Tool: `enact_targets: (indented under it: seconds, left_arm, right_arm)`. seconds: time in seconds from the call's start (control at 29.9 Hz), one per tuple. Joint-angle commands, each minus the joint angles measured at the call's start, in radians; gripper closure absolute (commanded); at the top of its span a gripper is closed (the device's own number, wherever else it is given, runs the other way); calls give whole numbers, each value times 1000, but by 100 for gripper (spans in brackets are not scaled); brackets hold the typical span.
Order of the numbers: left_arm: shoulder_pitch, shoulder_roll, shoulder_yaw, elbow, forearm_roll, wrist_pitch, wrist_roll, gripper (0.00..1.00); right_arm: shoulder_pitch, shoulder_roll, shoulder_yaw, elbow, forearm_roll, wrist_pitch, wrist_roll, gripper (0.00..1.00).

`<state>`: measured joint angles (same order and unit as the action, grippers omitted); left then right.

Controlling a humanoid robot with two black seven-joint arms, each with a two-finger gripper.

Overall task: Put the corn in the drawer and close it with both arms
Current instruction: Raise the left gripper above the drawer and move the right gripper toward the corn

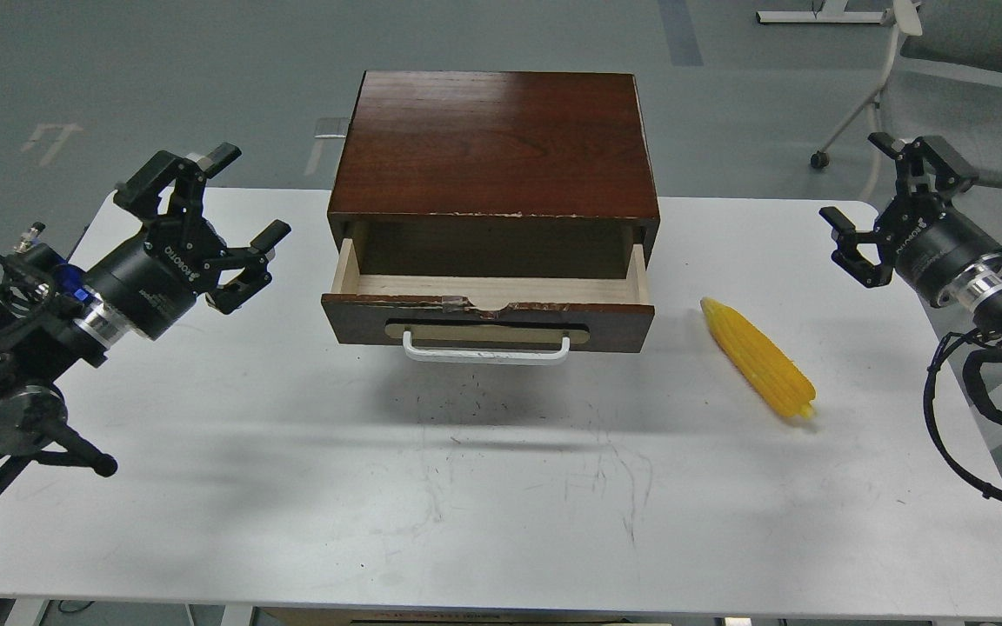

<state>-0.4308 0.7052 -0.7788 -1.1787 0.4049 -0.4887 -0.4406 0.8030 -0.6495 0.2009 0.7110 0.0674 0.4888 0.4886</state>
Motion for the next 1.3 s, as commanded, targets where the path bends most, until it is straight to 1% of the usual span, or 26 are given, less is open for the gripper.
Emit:
enact_targets:
  seconds: [0.0, 0.23, 0.4, 0.47, 0.53, 0.67, 0.7, 0.74, 0.8, 0.84, 0.9, 0.94, 1.0, 1.1, 1.17, 1.2, 1.24, 1.27]
  left_arm:
    - [7, 0, -13, -1, 2, 0, 0, 0]
    - [1, 3, -16, 13, 2, 0, 5, 0]
    - [-19, 25, -46, 19, 5, 0, -18, 0]
    - [-61, 42, -48, 10, 25, 0, -18, 0]
    - [-141, 66, -48, -48, 124, 0, -20, 0]
    - [-207, 71, -54, -143, 328, 0, -27, 0]
    - [-235, 66, -53, -189, 406, 0, -29, 0]
    - [-252, 59, -53, -235, 481, 0, -41, 0]
    - [-262, 48, -51, -280, 553, 0, -48, 0]
    - [-273, 28, -50, -317, 627, 0, -48, 0]
    - [-279, -15, -48, -352, 737, 0, -48, 0]
    - [-279, -39, -50, -366, 802, 0, -48, 0]
    - [-279, -61, -50, -371, 845, 0, -48, 0]
    - [-281, -90, -46, -372, 881, 0, -48, 0]
    - [-289, -92, -40, -372, 882, 0, -48, 0]
    - [-292, -90, -39, -372, 881, 0, -48, 0]
    - [-292, -90, -39, -372, 881, 0, -48, 0]
    - [-292, -90, -39, -372, 881, 0, -48, 0]
  right_arm:
    - [-11, 13, -1, 1, 0, 0, 0, 0]
    - [-11, 13, -3, 1, -5, 0, 0, 0]
    - [-8, 13, -6, 1, -12, 0, 0, 0]
    - [-5, 13, -8, 1, -15, 0, 0, 0]
    - [-1, 13, -9, 2, -17, 0, 0, 0]
    - [4, 11, -11, 2, -20, 0, 0, 0]
    - [4, 10, -12, 2, -20, 0, 0, 0]
    - [4, 8, -12, 2, -20, 0, 0, 0]
    - [4, 8, -12, 2, -20, 0, 0, 0]
    - [4, 5, -12, 4, -20, 0, 0, 0]
    - [4, 2, -14, 7, -20, 0, 0, 0]
    - [4, -1, -20, 8, -23, 0, 0, 0]
    - [4, -2, -29, 10, -38, 0, 0, 0]
    - [5, -21, -31, 13, -177, 0, 0, 0]
    - [16, -44, -29, 15, -321, 0, 0, 0]
    - [42, -53, -29, 15, -444, 0, 0, 0]
    - [42, -53, -29, 15, -445, 0, 0, 0]
    - [77, -62, -31, 15, -571, 0, 0, 0]
